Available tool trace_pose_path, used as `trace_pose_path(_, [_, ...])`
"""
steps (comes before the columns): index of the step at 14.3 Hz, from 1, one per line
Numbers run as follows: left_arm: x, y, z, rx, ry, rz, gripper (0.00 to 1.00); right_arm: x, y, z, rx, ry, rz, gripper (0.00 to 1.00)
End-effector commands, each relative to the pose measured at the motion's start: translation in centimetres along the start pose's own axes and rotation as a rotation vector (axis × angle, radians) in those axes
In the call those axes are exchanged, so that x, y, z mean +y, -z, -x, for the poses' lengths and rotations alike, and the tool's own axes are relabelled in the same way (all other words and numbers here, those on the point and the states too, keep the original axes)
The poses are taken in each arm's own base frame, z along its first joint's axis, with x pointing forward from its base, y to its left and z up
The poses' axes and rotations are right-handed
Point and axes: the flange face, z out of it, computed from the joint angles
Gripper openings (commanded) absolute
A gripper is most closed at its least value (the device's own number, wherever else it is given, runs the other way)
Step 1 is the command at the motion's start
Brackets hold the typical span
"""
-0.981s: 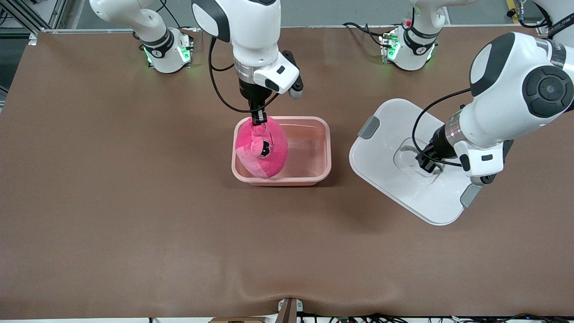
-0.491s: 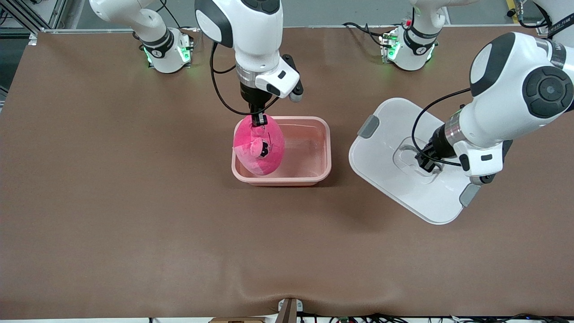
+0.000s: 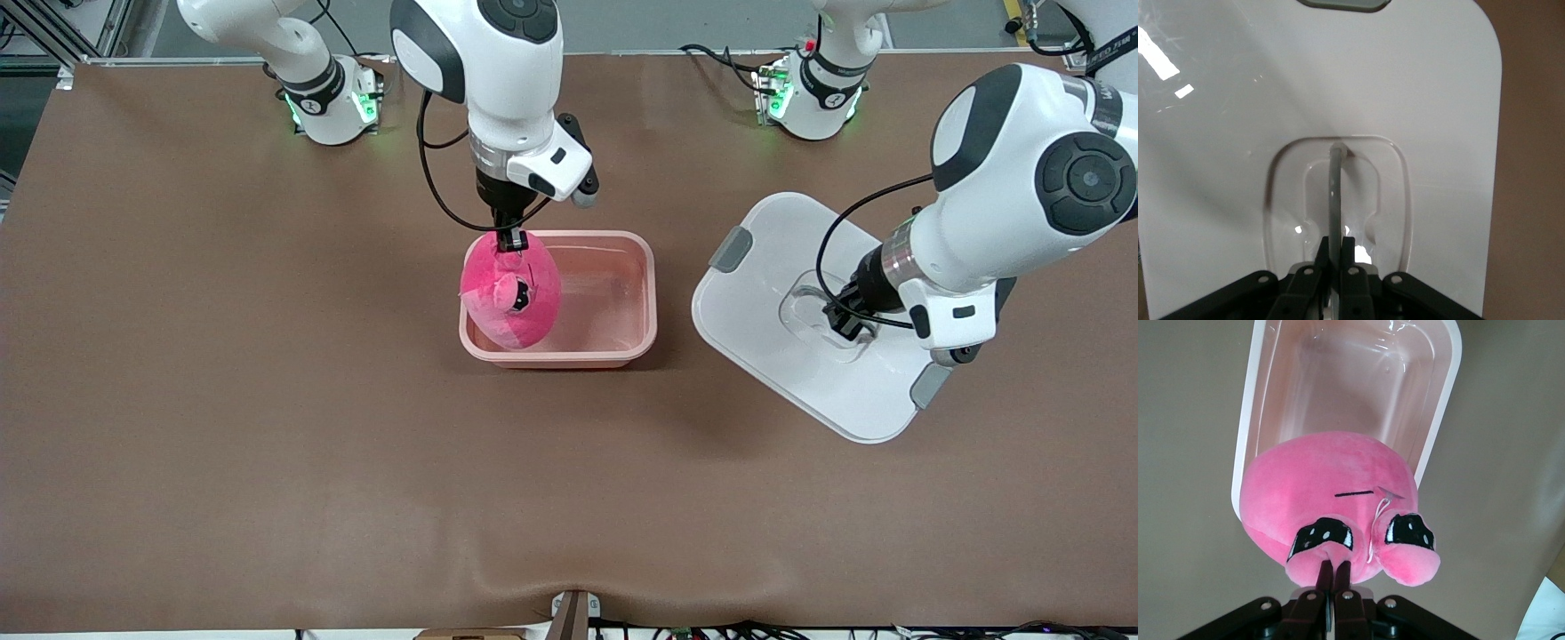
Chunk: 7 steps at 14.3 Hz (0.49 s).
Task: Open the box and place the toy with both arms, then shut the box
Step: 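Lower the plush into the box and open the right gripper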
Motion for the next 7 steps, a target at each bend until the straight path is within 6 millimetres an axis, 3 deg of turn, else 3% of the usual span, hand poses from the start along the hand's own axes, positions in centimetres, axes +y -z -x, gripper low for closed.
trace_pose_path(1, [-1.04,0.84,0.14,-0.016,-0.018,-0.004,0.0,-0.75,0.12,0.32,-0.023,0.011,0.005,0.0])
trace_pose_path(5, [-1.2,0.75,0.28,-0.022,-0.019,-0.02,0.0,-0.74,0.19,0.32,-0.023,0.006,0.007,0.0])
trace_pose_path(6, [-1.27,0.63,0.3,-0.024,-0.021,-0.027,0.0,-0.72,0.21,0.32,-0.023,0.006,0.009,0.13])
trace_pose_path(7, [-1.24,0.7,0.38,-0.024,-0.022,-0.025,0.0,-0.75,0.24,0.24,-0.022,0.008,0.01,0.51])
